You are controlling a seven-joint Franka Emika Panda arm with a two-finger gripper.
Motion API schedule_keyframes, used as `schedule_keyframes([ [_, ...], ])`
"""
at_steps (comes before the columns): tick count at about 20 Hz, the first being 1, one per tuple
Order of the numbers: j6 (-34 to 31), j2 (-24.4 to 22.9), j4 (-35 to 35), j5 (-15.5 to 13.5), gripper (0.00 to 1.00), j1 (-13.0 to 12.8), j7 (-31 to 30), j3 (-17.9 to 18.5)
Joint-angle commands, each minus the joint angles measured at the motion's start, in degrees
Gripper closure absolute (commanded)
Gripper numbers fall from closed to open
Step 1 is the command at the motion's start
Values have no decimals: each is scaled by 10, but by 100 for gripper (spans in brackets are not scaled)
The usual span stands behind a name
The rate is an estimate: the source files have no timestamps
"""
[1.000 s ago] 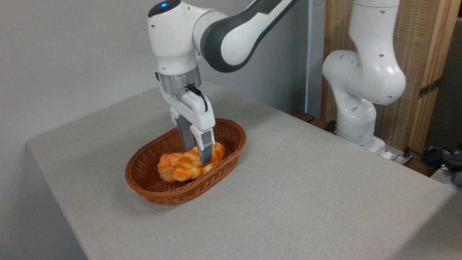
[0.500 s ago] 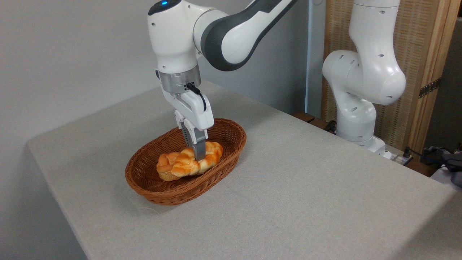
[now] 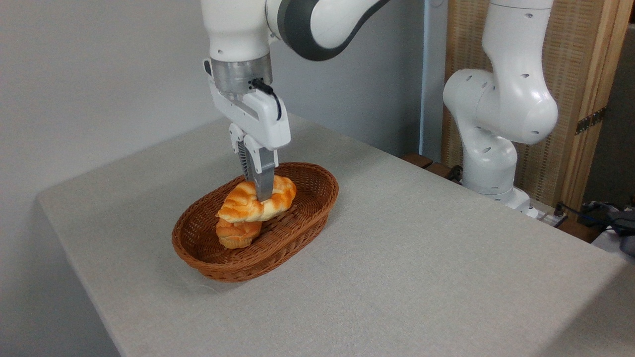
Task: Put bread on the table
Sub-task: 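Lift the braided loaf out of the basket and move it beside the basket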
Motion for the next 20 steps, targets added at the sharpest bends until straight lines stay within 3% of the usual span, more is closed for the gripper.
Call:
schedule_keyframes([
  [1, -28, -10, 10, 2, 75, -2, 17, 38],
  [6, -63, -23, 9, 3, 73, -2, 110, 106],
  [8, -63, -21, 7, 16, 73, -2, 136, 129],
  [12, -63, -17, 2, 25, 67, -2, 160, 156],
  [13, -63, -15, 2, 29, 56, -2, 169, 159],
  [14, -63, -11, 1, 37, 18, -1, 175, 161],
  [15, -63, -8, 0, 48, 0, -1, 176, 161],
  [20, -62, -4, 0, 54, 0, -1, 176, 167],
])
